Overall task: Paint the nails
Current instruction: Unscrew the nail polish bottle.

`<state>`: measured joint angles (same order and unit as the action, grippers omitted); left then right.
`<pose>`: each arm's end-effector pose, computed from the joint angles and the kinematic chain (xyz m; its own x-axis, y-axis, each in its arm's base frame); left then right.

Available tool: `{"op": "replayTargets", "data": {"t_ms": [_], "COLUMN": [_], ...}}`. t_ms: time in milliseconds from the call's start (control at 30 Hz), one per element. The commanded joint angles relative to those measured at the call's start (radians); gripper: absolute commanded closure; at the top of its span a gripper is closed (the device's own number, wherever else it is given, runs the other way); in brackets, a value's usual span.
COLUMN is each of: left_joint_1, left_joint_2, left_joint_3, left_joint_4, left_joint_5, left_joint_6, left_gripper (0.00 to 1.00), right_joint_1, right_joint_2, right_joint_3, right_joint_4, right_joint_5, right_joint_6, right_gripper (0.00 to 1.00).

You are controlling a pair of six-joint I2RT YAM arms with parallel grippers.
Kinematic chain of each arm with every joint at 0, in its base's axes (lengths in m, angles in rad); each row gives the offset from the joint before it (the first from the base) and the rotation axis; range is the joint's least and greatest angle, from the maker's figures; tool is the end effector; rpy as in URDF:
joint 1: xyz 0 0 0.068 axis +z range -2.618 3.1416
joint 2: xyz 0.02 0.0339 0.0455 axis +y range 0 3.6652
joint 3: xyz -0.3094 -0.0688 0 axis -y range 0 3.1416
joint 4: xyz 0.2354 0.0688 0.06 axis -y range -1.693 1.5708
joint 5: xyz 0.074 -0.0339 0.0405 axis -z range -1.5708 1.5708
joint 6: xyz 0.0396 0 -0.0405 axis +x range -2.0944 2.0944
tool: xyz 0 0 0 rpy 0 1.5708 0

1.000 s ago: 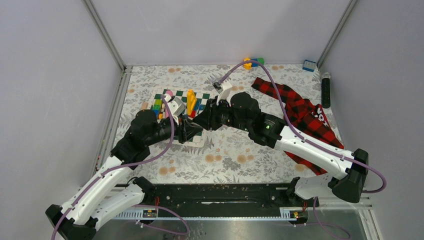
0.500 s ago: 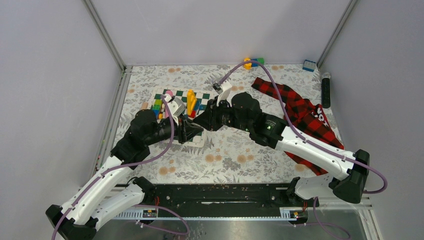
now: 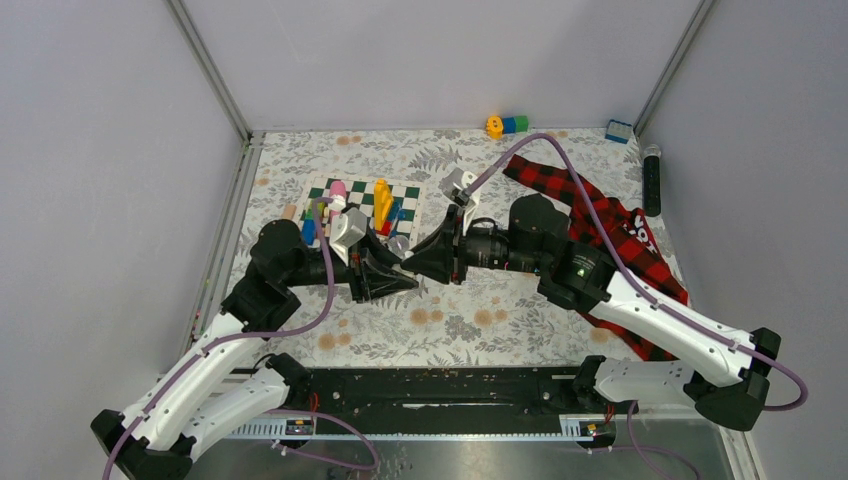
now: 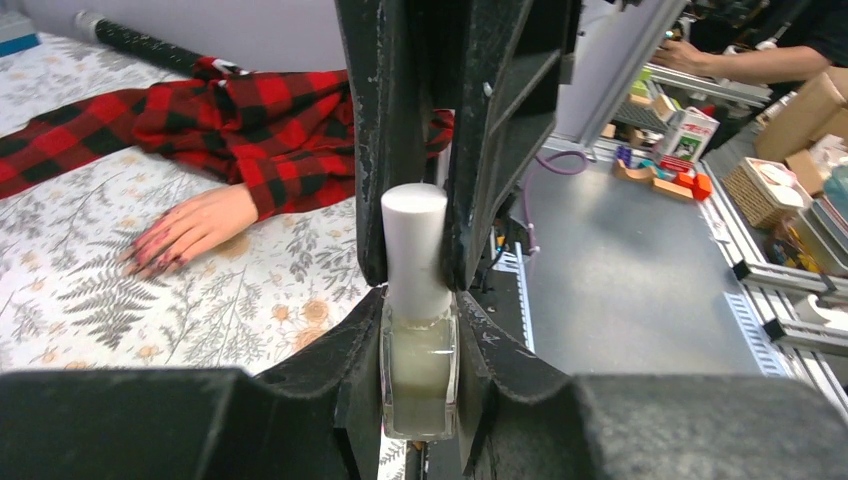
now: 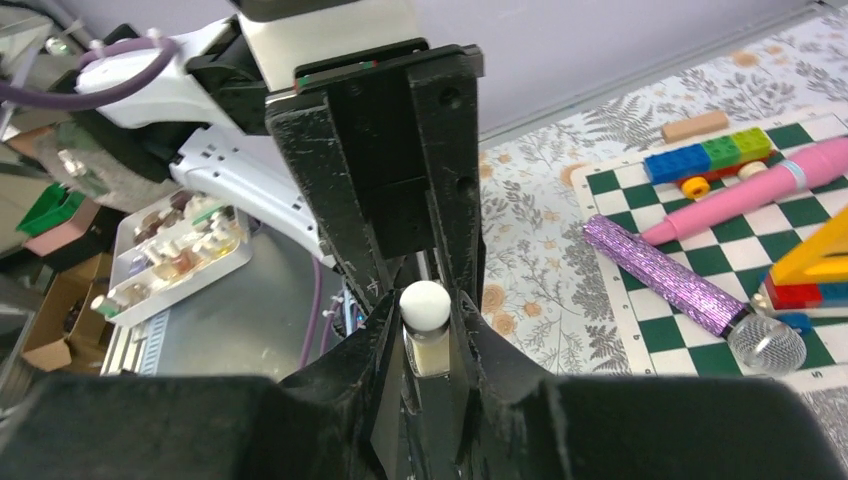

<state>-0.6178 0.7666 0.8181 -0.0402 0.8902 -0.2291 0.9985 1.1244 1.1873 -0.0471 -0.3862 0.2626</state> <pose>0.0866 -0.0993 0.4013 -0.2177 -0.0206 -0.9758 0.9740 0.0597 -0.2185 0.1111 0.2000 0.4690 -0.2468 0.0609 -0.9671 -0.9512 0.1753 0.2538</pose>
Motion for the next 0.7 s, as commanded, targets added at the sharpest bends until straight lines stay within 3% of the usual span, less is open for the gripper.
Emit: {"op": "replayTargets", "data": {"t_ms": [0,333,667], "left_joint_1": [0.011,0.011,0.009], "left_joint_2": [-0.011,0.003,0.025], "left_joint_3": [0.0,0.0,-0.003], "left_joint_4": [0.079,0.095,0.144], "left_joint_5": [0.094,0.13,0.218], "left_joint_6": [-0.035,-0.053,-0.096], "left_gripper": [1.0,1.0,1.0], "right_joint_1": [-0.011,-0.012,-0.018], "right_joint_2": [-0.075,-0.1,-0.082], "right_joint_3": [0.0,-0.011,0.033], "right_joint_4": [0.073,0.118,0.119], "right_joint_5": [-0.158,-0.205,-0.368], "right_joint_6": [-0.045,-0.037,-0.038], "right_gripper": [1.0,1.0,1.0]}}
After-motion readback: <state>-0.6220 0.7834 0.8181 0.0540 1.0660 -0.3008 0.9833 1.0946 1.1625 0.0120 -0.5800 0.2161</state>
